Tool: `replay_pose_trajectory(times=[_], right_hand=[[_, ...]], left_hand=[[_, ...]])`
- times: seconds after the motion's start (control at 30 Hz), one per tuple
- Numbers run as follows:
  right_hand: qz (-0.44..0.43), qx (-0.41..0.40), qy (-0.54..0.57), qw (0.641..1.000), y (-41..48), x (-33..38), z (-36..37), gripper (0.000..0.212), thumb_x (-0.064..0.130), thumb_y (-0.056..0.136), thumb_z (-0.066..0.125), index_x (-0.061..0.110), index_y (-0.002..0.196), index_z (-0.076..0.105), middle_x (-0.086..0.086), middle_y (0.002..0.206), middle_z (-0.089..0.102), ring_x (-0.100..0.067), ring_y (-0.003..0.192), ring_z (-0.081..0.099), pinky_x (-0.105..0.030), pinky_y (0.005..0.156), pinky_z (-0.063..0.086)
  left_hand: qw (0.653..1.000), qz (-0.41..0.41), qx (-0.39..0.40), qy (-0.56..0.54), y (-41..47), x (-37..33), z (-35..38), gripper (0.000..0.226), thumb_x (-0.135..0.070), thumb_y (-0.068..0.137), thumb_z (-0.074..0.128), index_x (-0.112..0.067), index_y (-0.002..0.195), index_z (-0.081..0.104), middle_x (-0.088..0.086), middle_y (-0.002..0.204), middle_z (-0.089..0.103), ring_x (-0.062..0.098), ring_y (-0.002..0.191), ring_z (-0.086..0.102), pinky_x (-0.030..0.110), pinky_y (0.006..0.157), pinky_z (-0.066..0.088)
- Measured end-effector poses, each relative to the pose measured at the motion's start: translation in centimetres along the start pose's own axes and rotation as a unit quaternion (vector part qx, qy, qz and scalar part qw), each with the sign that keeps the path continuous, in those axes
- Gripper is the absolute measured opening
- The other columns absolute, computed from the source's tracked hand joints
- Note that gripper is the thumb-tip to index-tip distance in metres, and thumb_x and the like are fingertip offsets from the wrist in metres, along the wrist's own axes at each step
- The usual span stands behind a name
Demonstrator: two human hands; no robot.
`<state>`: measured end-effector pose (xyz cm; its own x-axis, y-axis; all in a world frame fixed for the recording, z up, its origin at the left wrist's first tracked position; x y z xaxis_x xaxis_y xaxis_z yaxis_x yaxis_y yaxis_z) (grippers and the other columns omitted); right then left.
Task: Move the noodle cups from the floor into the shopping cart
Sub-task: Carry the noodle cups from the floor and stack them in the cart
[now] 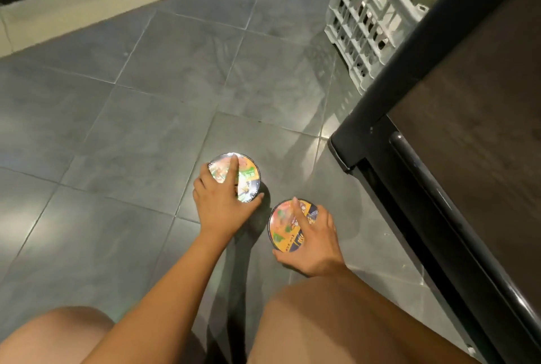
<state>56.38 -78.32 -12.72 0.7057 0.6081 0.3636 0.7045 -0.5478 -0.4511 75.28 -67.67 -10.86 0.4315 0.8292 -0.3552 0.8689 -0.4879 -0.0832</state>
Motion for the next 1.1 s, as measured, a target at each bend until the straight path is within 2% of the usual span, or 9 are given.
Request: replay_pose_trajectory(times=[0.13,0.33,0.47,0.63,0.73,0.87,1.0,1.1], right_hand=[[-0.027,-0.047,0.029,0.998,3.9,4.5,-3.9,0.116,0.075,0.056,0.065,0.037,0.152,0.012,-0.011,0.134,0.027,-0.029,0.126,0.029,-0.037,0.107,0.035],[-0.061,-0.038,0.014,0.997,3.2,15.1,-13.4,0.112,0.072,0.057,0.070,0.036,0.151,0.021,-0.014,0.132,0.029,-0.033,0.129,0.029,-0.039,0.111,0.029],[-0.079,0.009,-0.023,0.997,-3.0,21.6,-20.3,0.110,0.075,0.054,0.063,0.040,0.150,0.025,-0.015,0.135,0.029,-0.032,0.132,0.029,-0.037,0.110,0.029],[-0.096,0.056,-0.086,0.990,-13.1,28.2,-29.5,0.102,0.067,0.066,0.069,0.041,0.152,0.019,-0.013,0.135,0.026,-0.032,0.129,0.030,-0.035,0.107,0.033],[-0.118,0.080,-0.099,0.985,-19.3,31.5,-34.5,0.103,0.068,0.066,0.069,0.039,0.152,0.021,-0.010,0.134,0.025,-0.029,0.129,0.029,-0.033,0.106,0.033],[-0.139,0.127,-0.123,0.974,-27.2,34.6,-38.6,0.102,0.069,0.067,0.069,0.038,0.151,0.020,-0.010,0.142,0.018,-0.030,0.137,0.021,-0.035,0.109,0.032],[-0.224,0.185,-0.183,0.939,-33.9,36.6,-39.4,0.104,0.070,0.067,0.067,0.041,0.152,0.015,-0.010,0.139,0.022,-0.030,0.134,0.025,-0.034,0.106,0.035],[-0.303,0.220,-0.238,0.896,-38.1,37.4,-39.0,0.104,0.068,0.067,0.068,0.043,0.151,0.014,-0.010,0.137,0.025,-0.029,0.131,0.027,-0.035,0.104,0.036]], left_hand=[[0.998,-0.049,-0.042,-0.008,1.9,3.1,-4.9,0.096,-0.072,0.061,0.068,-0.037,0.144,0.037,0.022,0.139,0.032,0.042,0.115,0.040,0.047,0.098,0.038],[0.986,-0.157,-0.053,-0.025,-0.4,6.8,-17.9,0.095,-0.069,0.064,0.071,-0.035,0.145,0.036,0.022,0.139,0.031,0.043,0.115,0.039,0.048,0.098,0.038],[0.976,-0.210,-0.056,-0.030,-5.7,6.8,-28.4,0.096,-0.077,0.062,0.061,-0.036,0.145,0.036,0.023,0.139,0.031,0.043,0.114,0.040,0.048,0.096,0.039],[0.957,-0.284,-0.024,-0.050,-14.5,5.0,-39.9,0.096,-0.075,0.064,0.065,-0.037,0.146,0.035,0.025,0.145,0.026,0.045,0.120,0.038,0.050,0.101,0.037],[0.951,-0.304,-0.023,-0.053,-20.4,2.8,-46.8,0.094,-0.075,0.062,0.061,-0.035,0.144,0.039,0.024,0.142,0.031,0.045,0.119,0.040,0.050,0.099,0.039],[0.946,-0.322,-0.022,-0.035,-28.7,0.0,-53.8,0.091,-0.075,0.062,0.057,-0.034,0.142,0.043,0.022,0.138,0.035,0.042,0.114,0.041,0.050,0.095,0.043],[0.927,-0.372,-0.042,-0.024,-37.6,-1.9,-57.3,0.092,-0.079,0.058,0.050,-0.031,0.137,0.051,0.023,0.131,0.040,0.042,0.107,0.046,0.049,0.088,0.046],[0.893,-0.444,-0.064,-0.021,-43.9,-3.7,-58.5,0.092,-0.082,0.059,0.045,-0.031,0.136,0.052,0.023,0.131,0.041,0.042,0.106,0.048,0.048,0.085,0.048]])
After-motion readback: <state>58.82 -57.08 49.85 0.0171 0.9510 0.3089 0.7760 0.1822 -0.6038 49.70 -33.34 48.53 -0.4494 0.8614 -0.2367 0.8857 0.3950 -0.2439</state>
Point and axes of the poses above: each hand's wrist, its own y-axis towards the middle knuckle, its own z-axis out of the palm, x = y × z, the point moved 5 cm from there along y, towards the middle knuckle
